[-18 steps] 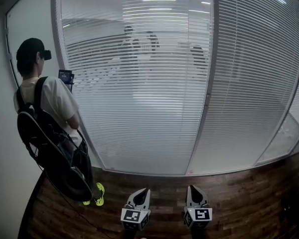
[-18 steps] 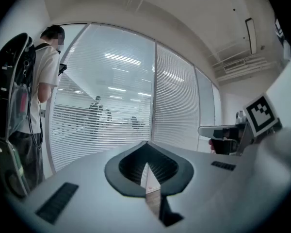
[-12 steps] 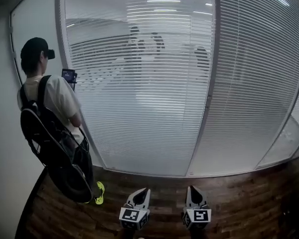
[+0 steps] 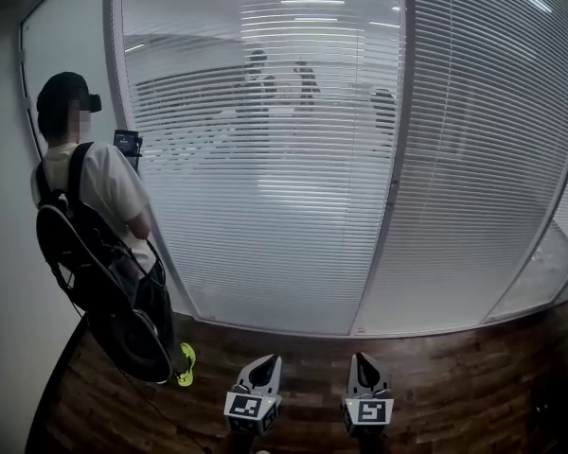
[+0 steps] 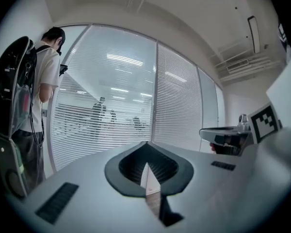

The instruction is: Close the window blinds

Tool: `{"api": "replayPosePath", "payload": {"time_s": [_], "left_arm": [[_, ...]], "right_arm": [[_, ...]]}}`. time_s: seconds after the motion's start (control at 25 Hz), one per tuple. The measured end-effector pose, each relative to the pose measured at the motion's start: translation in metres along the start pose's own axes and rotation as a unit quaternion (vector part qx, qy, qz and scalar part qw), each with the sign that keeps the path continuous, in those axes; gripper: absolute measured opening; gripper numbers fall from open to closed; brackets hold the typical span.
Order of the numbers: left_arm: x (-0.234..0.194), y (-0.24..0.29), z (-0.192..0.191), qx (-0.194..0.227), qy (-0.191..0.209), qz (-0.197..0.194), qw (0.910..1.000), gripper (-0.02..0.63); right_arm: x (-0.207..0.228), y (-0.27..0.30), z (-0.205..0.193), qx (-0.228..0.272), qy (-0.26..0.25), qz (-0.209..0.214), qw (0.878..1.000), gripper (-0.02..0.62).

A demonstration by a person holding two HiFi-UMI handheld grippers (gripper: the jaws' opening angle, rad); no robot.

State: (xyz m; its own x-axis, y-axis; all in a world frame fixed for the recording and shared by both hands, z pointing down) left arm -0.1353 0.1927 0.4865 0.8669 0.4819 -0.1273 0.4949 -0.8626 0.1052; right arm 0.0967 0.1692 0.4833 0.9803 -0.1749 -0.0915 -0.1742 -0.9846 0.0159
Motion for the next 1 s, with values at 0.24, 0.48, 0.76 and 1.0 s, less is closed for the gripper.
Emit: {"api": "replayPosePath", "payload": {"time_s": [0.24,0.48,0.76,1.0], "left_arm": [[0.001,0.003,0.005,0.012,0.006,0.003,0.9999,0.0],[0.01,0.006,0.003,0.007,0.006,0.007,0.9999,0.0],[0.011,0.012,0.011,0.004,-0.005,0.021,0.9998,0.0],[0.033,0.022,0.001,-0.002,-0.003,0.025,0.9997,0.0]], "right_arm": [[0.008,0.0,0.003,-0.009,0.003,-0.009,1.0,0.003],[0.015,-0.003,0.006,-0.013,0.003,-0.012,1.0,0.003],[0.03,-0.003,0.005,0.003,0.012,-0.006,1.0,0.003],[0.046,0.001,-0.007,0.001,0.026,0.007,1.0,0.003]]}}
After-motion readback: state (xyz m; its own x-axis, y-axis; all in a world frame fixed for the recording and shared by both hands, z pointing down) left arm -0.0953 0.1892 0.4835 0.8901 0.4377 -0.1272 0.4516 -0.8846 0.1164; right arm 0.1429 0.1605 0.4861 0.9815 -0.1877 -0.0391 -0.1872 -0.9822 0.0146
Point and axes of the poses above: the fingertips, and each gripper's own axes: y forward along the fingers, x to its right, z out of its top, the point moved 8 cm from there along -y, backward along the fingers, and after that the axes turned 12 degrees about -z, right-handed, at the moved point
